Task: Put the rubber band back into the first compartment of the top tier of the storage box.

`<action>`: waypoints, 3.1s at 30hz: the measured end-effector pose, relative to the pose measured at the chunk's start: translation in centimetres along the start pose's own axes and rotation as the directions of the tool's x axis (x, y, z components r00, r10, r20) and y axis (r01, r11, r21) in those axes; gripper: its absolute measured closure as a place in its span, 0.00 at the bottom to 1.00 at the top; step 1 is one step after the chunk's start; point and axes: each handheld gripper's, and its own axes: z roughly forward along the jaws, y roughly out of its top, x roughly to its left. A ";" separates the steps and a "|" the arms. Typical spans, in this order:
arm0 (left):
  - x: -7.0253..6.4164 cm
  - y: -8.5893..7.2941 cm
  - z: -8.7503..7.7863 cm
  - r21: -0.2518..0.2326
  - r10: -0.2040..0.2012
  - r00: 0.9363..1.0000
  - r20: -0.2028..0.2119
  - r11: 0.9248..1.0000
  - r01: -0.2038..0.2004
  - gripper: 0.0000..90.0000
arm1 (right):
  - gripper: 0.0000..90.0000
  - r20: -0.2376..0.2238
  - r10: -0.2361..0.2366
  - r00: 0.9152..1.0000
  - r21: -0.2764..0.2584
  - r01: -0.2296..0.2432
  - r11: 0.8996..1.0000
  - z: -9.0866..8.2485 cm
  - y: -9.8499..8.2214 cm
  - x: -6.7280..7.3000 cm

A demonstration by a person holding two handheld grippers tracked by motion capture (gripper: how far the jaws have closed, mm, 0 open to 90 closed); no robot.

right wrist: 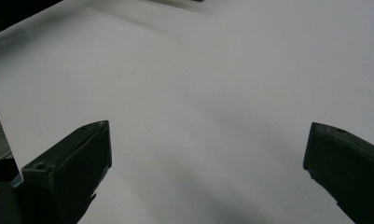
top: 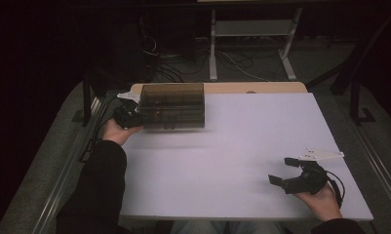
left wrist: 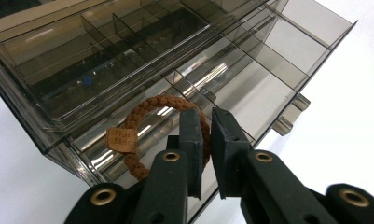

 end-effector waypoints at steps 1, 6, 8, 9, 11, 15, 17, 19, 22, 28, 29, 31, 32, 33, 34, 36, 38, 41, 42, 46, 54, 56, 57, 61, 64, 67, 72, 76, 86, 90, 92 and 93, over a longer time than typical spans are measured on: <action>0.0 0.0 0.0 -0.001 -0.002 1.000 0.000 1.000 0.002 0.89 | 0.01 0.000 0.000 1.000 0.000 0.000 1.000 0.0 0.0 0.0; 0.0 0.0 -0.1 -0.017 -0.018 1.000 0.007 1.000 0.018 0.82 | 0.01 0.001 0.000 1.000 0.001 0.000 1.000 0.0 0.0 0.0; 0.0 0.1 -0.2 -0.024 -0.017 1.000 0.009 1.000 0.017 0.79 | 0.01 0.001 0.000 1.000 0.001 0.000 1.000 0.0 0.0 0.0; 0.0 0.1 -0.2 -0.029 -0.019 1.000 0.013 0.999 0.020 0.78 | 0.01 0.001 0.000 1.000 0.001 0.000 1.000 0.0 0.0 0.0; 0.0 0.1 -0.4 -0.032 -0.013 1.000 0.017 0.999 0.013 0.77 | 0.01 0.001 0.000 1.000 0.001 0.000 1.000 0.0 0.0 0.0; -0.2 0.2 -0.8 -0.041 -0.011 1.000 0.026 0.999 0.012 0.74 | 0.01 0.002 0.000 1.000 0.001 0.000 1.000 0.0 0.0 0.0; -0.3 0.2 -1.0 -0.047 -0.004 0.999 0.040 0.999 0.006 0.71 | 0.01 0.001 -0.001 1.000 0.001 0.001 1.000 0.1 0.0 0.0; -0.5 0.3 -1.3 -0.053 0.001 0.999 0.051 0.999 0.002 0.69 | 0.01 0.001 -0.001 1.000 0.001 0.001 1.000 0.1 0.0 0.0; -0.7 0.4 -1.6 -0.070 0.005 0.997 0.076 0.998 0.001 0.64 | 0.01 0.002 -0.003 1.000 0.000 0.003 1.000 0.1 0.0 0.0; -1.2 0.6 -2.3 -0.096 0.006 0.996 0.086 0.995 0.002 0.55 | 0.01 0.003 -0.001 1.000 -0.001 0.001 1.000 0.1 0.0 0.0; -1.3 0.6 -2.4 -0.102 0.005 0.996 0.087 0.995 0.004 0.51 | 0.01 0.003 -0.001 1.000 -0.001 0.001 1.000 0.1 0.0 0.0; -1.4 0.7 -2.6 -0.114 -0.002 0.996 0.086 0.993 0.012 0.47 | 0.01 0.003 -0.001 1.000 0.000 0.001 1.000 0.1 0.0 0.1; -1.5 0.7 -2.7 -0.117 -0.009 0.996 0.092 0.993 0.019 0.45 | 0.01 0.003 -0.001 1.000 -0.001 0.001 1.000 0.1 0.0 0.1; -1.5 0.7 -2.8 -0.123 -0.015 0.995 0.099 0.992 0.027 0.43 | 0.01 0.003 0.000 1.000 -0.001 0.000 1.000 0.1 0.0 0.1; -1.5 0.7 -2.9 -0.121 -0.018 0.995 0.096 0.992 0.030 0.41 | 0.01 0.003 0.000 1.000 -0.001 0.000 1.000 0.1 0.0 0.1; -1.7 0.8 -3.1 -0.125 -0.023 0.996 0.084 0.992 0.033 0.37 | 0.01 0.003 0.000 1.000 -0.001 0.000 1.000 0.1 0.0 0.1; -1.8 0.8 -3.4 -0.136 -0.026 0.996 0.085 0.990 0.037 0.33 | 0.01 0.003 -0.001 1.000 -0.003 0.001 1.000 0.1 0.0 0.1; -2.1 0.8 -3.7 -0.157 -0.034 0.996 0.087 0.986 0.047 0.27 | 0.01 0.003 0.001 1.000 -0.001 -0.001 1.000 0.1 0.0 0.1; -2.2 0.8 -3.9 -0.162 -0.034 0.995 0.089 0.986 0.048 0.25 | 0.01 0.003 0.001 1.000 -0.001 -0.001 1.000 0.1 0.0 0.1; -2.7 0.7 -4.2 -0.169 -0.034 0.995 0.095 0.984 0.050 0.19 | 0.01 0.003 0.000 1.000 -0.004 0.000 1.000 0.1 0.0 0.1; -3.4 0.3 -4.7 -0.195 -0.042 0.994 0.105 0.979 0.062 0.11 | 0.01 0.003 0.000 1.000 -0.003 0.000 1.000 0.1 0.0 0.1; -3.7 0.2 -4.7 -0.201 -0.046 0.994 0.103 0.977 0.066 0.08 | 0.01 0.004 0.000 1.000 -0.003 0.000 1.000 0.1 0.0 0.1; -3.8 0.1 -4.7 -0.201 -0.047 0.994 0.102 0.977 0.067 0.06 | 0.01 0.004 0.001 1.000 -0.002 -0.001 1.000 0.1 0.0 0.1; -4.2 -0.2 -4.9 -0.214 -0.045 0.993 0.106 0.974 0.067 0.01 | 0.01 0.004 0.000 1.000 -0.004 0.000 1.000 0.1 0.0 0.1; -4.5 -0.5 -4.9 -0.221 -0.041 0.994 0.103 0.973 0.063 0.00 | 0.01 0.004 -0.001 1.000 -0.002 0.001 1.000 0.1 0.0 0.1; -4.9 -0.8 -5.0 -0.227 -0.032 0.995 0.095 0.972 0.053 0.00 | 0.01 0.005 -0.001 1.000 -0.002 0.001 1.000 0.1 0.0 0.1; -5.6 -1.4 -5.0 -0.248 -0.017 0.996 0.092 0.968 0.039 0.00 | 0.01 0.004 0.001 1.000 0.000 -0.001 1.000 0.1 0.0 0.1; -6.0 -1.9 -5.1 -0.269 -0.008 0.996 0.084 0.963 0.030 0.00 | 0.01 0.004 0.000 1.000 0.001 0.000 1.000 0.1 0.0 0.1; -7.2 -2.8 -4.8 -0.288 0.009 0.996 0.093 0.958 0.018 0.00 | 0.01 0.004 0.000 1.000 0.002 0.000 1.000 0.1 0.0 0.1; -7.8 -3.1 -4.7 -0.297 0.021 0.996 0.090 0.955 0.006 0.00 | 0.01 0.004 0.000 1.000 0.001 0.000 1.000 0.1 0.0 0.1; -8.2 -3.2 -4.6 -0.299 0.027 0.995 0.091 0.954 0.002 0.00 | 0.01 0.004 -0.001 1.000 0.002 0.001 1.000 0.1 0.0 0.1; -8.3 -3.3 -4.6 -0.299 0.032 0.995 0.091 0.954 -0.004 0.00 | 0.01 0.004 0.000 1.000 0.002 0.000 1.000 0.1 0.0 0.1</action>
